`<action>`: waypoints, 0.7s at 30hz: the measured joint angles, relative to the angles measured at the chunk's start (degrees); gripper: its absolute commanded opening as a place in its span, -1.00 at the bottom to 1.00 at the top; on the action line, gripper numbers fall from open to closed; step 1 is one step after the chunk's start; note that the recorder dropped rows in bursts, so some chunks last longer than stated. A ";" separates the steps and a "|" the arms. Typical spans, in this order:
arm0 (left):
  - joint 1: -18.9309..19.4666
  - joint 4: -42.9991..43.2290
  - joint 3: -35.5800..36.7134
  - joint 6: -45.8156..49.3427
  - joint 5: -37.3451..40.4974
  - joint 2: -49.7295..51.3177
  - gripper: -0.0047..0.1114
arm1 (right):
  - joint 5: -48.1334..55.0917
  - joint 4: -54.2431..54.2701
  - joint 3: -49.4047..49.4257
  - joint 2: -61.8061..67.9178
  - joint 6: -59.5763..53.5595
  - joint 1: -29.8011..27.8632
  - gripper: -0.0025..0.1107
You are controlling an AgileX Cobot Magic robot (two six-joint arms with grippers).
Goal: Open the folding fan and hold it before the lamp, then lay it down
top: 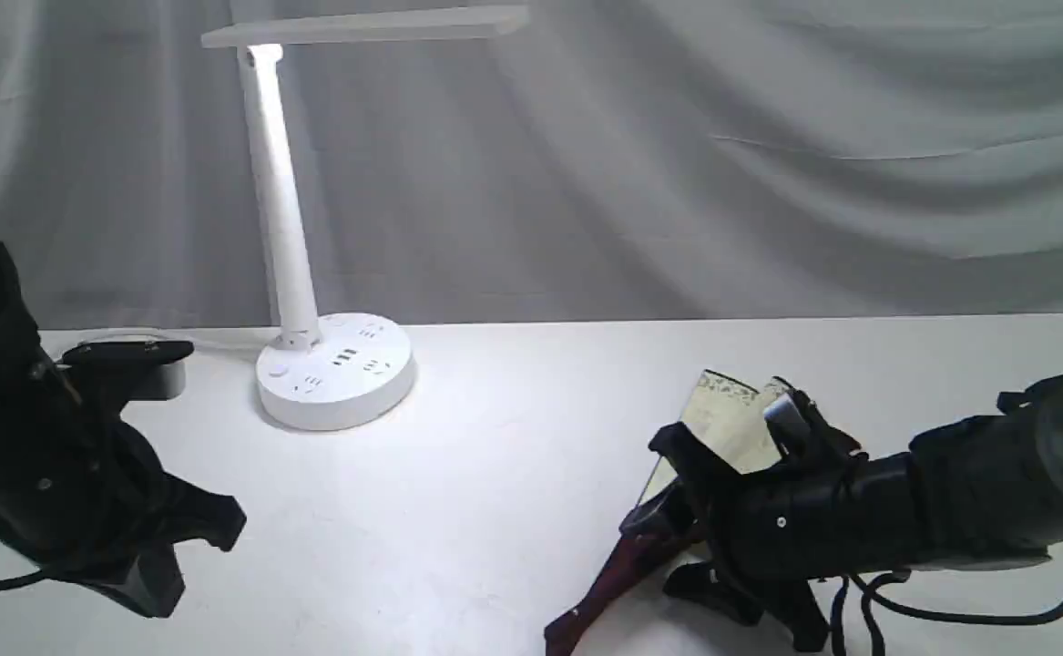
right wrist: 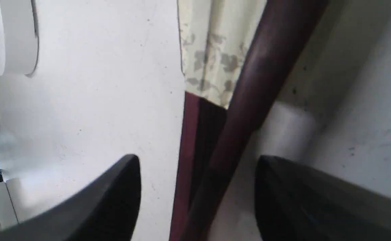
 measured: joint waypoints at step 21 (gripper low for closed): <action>0.00 -0.15 0.00 0.00 0.00 0.00 -0.92 | -8.60 -0.10 -4.54 1.05 2.88 0.00 -0.05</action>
